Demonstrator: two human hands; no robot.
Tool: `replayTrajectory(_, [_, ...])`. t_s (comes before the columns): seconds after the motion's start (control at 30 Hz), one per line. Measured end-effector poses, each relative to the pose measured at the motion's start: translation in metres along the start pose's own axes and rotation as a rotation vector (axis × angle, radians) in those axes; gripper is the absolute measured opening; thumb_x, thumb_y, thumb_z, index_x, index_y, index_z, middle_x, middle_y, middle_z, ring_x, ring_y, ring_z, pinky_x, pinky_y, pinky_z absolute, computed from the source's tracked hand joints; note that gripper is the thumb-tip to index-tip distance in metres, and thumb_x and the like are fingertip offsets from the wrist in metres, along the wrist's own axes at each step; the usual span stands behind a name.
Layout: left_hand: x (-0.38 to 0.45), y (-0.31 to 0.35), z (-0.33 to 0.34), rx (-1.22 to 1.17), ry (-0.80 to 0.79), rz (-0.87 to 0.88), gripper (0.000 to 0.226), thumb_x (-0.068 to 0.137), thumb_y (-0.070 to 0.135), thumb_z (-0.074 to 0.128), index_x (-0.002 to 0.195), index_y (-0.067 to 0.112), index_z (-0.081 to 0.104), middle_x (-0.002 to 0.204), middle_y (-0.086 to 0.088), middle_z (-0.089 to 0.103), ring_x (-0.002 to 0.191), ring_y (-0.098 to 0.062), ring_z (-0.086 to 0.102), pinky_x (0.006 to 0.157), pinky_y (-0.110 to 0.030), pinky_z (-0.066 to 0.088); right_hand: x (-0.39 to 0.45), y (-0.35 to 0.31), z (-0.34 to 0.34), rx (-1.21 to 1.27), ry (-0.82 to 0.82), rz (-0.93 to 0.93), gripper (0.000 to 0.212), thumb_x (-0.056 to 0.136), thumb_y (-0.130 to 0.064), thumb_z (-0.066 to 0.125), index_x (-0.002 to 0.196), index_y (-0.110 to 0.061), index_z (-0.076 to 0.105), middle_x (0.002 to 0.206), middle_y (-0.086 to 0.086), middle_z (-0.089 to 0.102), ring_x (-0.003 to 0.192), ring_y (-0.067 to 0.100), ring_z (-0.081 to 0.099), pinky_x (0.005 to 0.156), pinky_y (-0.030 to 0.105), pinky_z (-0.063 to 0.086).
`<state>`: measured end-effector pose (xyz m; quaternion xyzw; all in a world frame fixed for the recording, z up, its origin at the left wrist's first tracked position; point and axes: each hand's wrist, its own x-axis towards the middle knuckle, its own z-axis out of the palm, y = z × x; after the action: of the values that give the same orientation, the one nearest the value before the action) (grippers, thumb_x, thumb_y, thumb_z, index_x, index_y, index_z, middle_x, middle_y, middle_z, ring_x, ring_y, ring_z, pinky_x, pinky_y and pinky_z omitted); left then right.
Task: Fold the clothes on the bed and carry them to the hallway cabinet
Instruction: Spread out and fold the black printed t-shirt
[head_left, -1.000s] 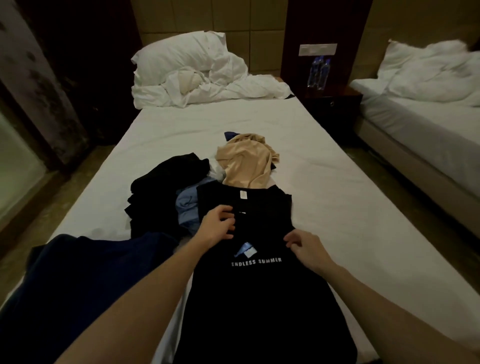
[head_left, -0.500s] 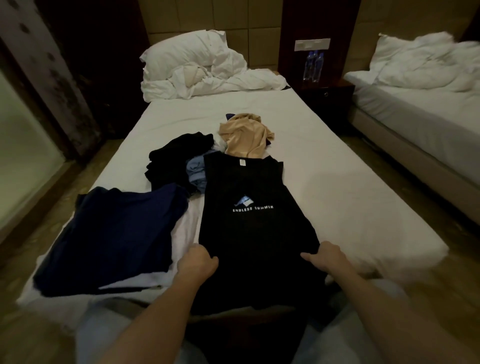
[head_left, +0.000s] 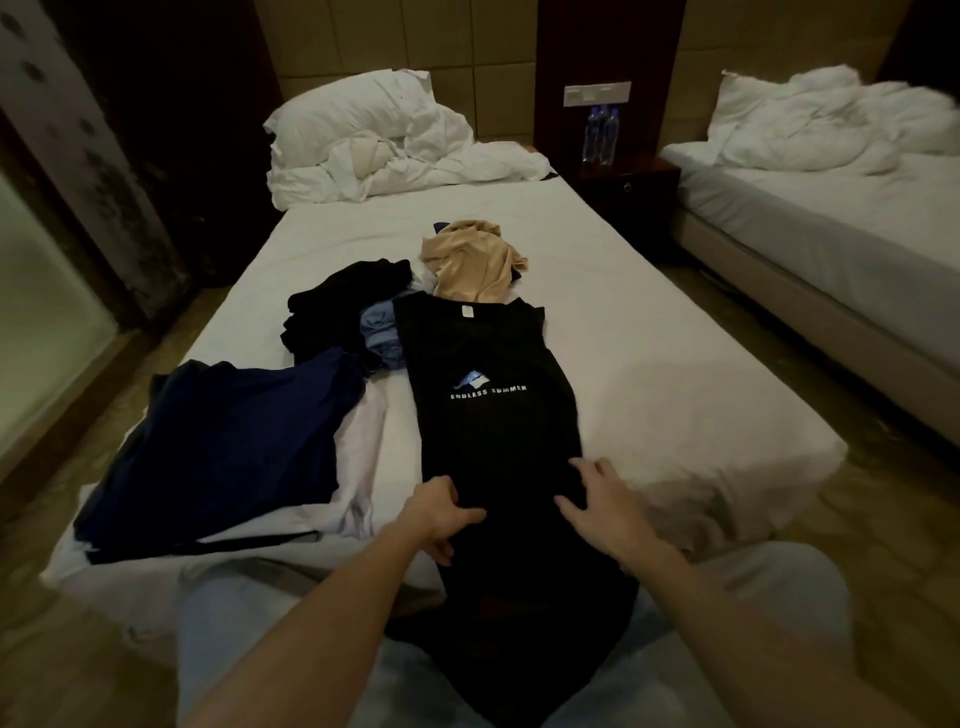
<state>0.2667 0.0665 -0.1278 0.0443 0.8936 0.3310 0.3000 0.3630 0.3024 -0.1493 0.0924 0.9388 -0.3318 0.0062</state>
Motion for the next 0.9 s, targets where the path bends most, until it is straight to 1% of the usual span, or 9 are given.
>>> replayTrajectory(0.07, [0.002,0.002,-0.001,0.077,0.072,0.063,0.033,0.095,0.042,0.060,0.101,0.010,0.058,0.090,-0.013,0.067,0.061,-0.026,0.070,0.050,-0.034,0.056,-0.002,0.002,0.009,-0.157,-0.057,-0.120,0.068,0.095,-0.065,0.030,0.132,-0.014,0.057,0.125,0.000,0.046,0.112,0.019,0.053,0.100,0.031,0.044])
replayTrajectory(0.13, [0.007,-0.009,-0.008,0.425,0.276,0.249,0.023,0.097,0.036,0.055,0.100,0.015,0.064,0.095,-0.005,0.068,0.079,-0.023,0.068,0.067,-0.035,0.056,0.001,0.015,0.017,-0.312,-0.065,-0.243,0.074,0.098,-0.063,0.017,0.116,-0.013,0.069,0.118,0.000,0.053,0.107,0.020,0.054,0.096,0.037,0.047])
replayTrajectory(0.23, [0.016,-0.032,-0.013,0.866,0.287,0.639,0.029,0.091,0.020,0.056,0.120,0.019,0.060,0.121,-0.001,0.055,0.110,-0.022,0.054,0.091,-0.033,0.046,0.006,0.032,0.012,-0.605,-0.073,-0.420,0.039,0.085,-0.033,0.062,0.120,-0.017,0.063,0.129,0.004,0.055,0.117,0.027,0.054,0.096,0.040,0.050])
replayTrajectory(0.3, [0.019,-0.043,-0.012,0.984,0.155,0.803,0.047,0.087,0.020,0.061,0.133,0.017,0.052,0.136,-0.003,0.047,0.121,-0.022,0.048,0.104,-0.032,0.038,0.010,0.039,0.006,-0.784,-0.170,-0.431,0.071,0.060,-0.032,0.085,0.125,-0.023,0.059,0.135,0.007,0.056,0.124,0.028,0.054,0.101,0.041,0.048])
replayTrajectory(0.43, [0.026,-0.059,-0.011,1.015,0.101,0.824,0.077,0.083,0.021,0.071,0.149,0.011,0.032,0.157,-0.008,0.026,0.142,-0.023,0.032,0.116,-0.031,0.027,0.015,0.046,0.004,-0.877,-0.237,-0.464,0.098,0.042,-0.018,0.094,0.132,-0.022,0.054,0.137,0.012,0.056,0.120,0.031,0.058,0.091,0.043,0.053])
replayTrajectory(0.53, [0.028,-0.064,-0.006,1.049,0.163,0.826,0.084,0.077,0.005,0.074,0.150,0.009,0.032,0.156,-0.013,0.031,0.139,-0.028,0.039,0.114,-0.032,0.032,0.020,0.039,0.012,-0.882,-0.179,-0.449,0.098,0.036,-0.015,0.095,0.126,-0.021,0.059,0.132,0.013,0.060,0.112,0.032,0.062,0.082,0.043,0.056])
replayTrajectory(0.67, [0.036,-0.066,0.000,1.021,0.263,0.961,0.081,0.052,0.019,0.091,0.126,0.020,0.059,0.122,-0.013,0.062,0.097,-0.025,0.069,0.081,-0.030,0.056,0.028,0.026,0.025,-0.840,-0.061,-0.472,0.060,0.061,-0.017,0.084,0.113,-0.024,0.055,0.124,0.009,0.061,0.108,0.030,0.061,0.082,0.042,0.053])
replayTrajectory(0.77, [0.036,-0.065,0.002,0.974,0.293,0.987,0.048,0.070,0.030,0.083,0.115,0.028,0.065,0.114,-0.007,0.062,0.085,-0.022,0.068,0.073,-0.029,0.056,0.032,0.028,0.025,-0.771,0.050,-0.513,0.027,0.077,-0.027,0.058,0.104,-0.026,0.061,0.116,0.003,0.062,0.102,0.025,0.061,0.082,0.042,0.051])
replayTrajectory(0.9, [0.032,-0.048,-0.007,0.597,0.225,0.752,0.026,0.100,0.032,0.045,0.115,0.019,0.063,0.110,-0.002,0.058,0.090,-0.024,0.062,0.081,-0.041,0.052,0.046,0.029,0.019,-0.510,0.052,-0.339,0.038,0.084,-0.038,0.034,0.101,-0.023,0.065,0.106,-0.003,0.062,0.097,0.021,0.060,0.085,0.041,0.044])
